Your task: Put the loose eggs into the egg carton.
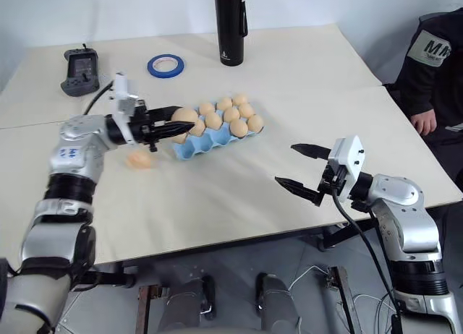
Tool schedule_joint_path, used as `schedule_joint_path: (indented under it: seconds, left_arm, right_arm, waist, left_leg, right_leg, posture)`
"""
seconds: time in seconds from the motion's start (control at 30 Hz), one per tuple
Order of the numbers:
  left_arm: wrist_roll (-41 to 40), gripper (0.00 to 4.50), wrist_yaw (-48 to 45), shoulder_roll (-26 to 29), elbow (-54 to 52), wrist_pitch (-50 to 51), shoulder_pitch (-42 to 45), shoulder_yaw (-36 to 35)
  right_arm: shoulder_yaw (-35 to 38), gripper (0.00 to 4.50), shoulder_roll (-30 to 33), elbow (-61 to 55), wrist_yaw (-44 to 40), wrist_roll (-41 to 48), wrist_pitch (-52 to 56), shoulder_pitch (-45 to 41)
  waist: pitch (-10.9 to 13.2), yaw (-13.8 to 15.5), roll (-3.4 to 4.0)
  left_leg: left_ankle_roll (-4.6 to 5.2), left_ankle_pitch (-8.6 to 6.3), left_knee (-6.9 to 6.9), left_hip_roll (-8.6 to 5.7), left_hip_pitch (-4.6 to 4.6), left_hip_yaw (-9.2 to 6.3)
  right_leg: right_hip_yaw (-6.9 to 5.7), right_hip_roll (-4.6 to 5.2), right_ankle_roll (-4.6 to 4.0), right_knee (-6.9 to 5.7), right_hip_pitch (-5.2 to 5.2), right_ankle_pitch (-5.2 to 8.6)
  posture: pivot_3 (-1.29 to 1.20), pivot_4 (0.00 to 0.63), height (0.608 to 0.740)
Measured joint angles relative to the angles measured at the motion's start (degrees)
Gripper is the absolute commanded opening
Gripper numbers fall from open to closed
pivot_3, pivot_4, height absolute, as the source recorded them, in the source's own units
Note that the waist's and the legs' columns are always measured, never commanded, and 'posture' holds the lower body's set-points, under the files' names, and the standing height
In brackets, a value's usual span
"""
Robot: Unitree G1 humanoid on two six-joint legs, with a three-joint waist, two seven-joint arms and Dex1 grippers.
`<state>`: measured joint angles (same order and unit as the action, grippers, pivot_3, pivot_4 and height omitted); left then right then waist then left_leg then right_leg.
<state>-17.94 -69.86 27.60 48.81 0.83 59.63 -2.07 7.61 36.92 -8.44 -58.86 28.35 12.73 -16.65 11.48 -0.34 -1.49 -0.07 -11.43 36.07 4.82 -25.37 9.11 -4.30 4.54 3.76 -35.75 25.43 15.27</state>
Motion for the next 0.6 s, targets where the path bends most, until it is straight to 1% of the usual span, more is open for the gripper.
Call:
schedule_joint_path:
  seconds: [0.07,0.23,0.4,0.6]
  left_arm:
    - [2.4,1.53,1.3,-2.7,8.2,-3.7,4.7,0.4]
    - [5.7,1.53,5.0,-6.3,18.7,-9.0,9.3,0.3]
    - [9.8,1.53,8.3,-8.9,23.5,-10.3,11.2,0.9]
    - [12.7,1.53,10.7,-9.6,24.4,-11.4,11.3,0.8]
  right_arm:
    - [0.2,4.50,-0.2,-1.7,1.3,0.0,-0.1,1.5]
    - [0.8,4.50,-0.8,-4.9,3.9,0.1,-0.1,5.3]
    - [2.3,4.50,-1.5,-8.2,7.2,0.2,-0.1,9.3]
    - [2.9,4.50,-1.7,-10.2,9.7,0.3,-0.1,10.9]
  waist:
    - [0.0,0.2,0.00]
    - [0.0,0.1,-0.02]
    - [0.0,0.2,-0.04]
    - [0.0,0.1,-0.04]
  left_leg:
    - [0.00,0.00,0.01,-0.01,-0.02,-0.01]
    - [0.05,-0.03,0.03,-0.01,-0.04,-0.06]
    - [0.06,-0.03,0.08,-0.02,-0.05,-0.11]
    - [0.06,-0.02,0.09,-0.02,-0.04,-0.33]
  right_leg:
    - [-0.01,0.00,0.00,0.00,0.00,0.00]
    - [-0.01,0.01,0.02,0.01,0.00,-0.01]
    - [-0.03,0.01,0.03,0.01,-0.01,-0.01]
    - [-0.02,0.00,0.02,-0.02,-0.01,-0.01]
  posture:
    - [0.00,0.150,0.740]
    - [0.00,0.150,0.740]
    - [0.00,0.150,0.740]
    - [0.00,0.150,0.740]
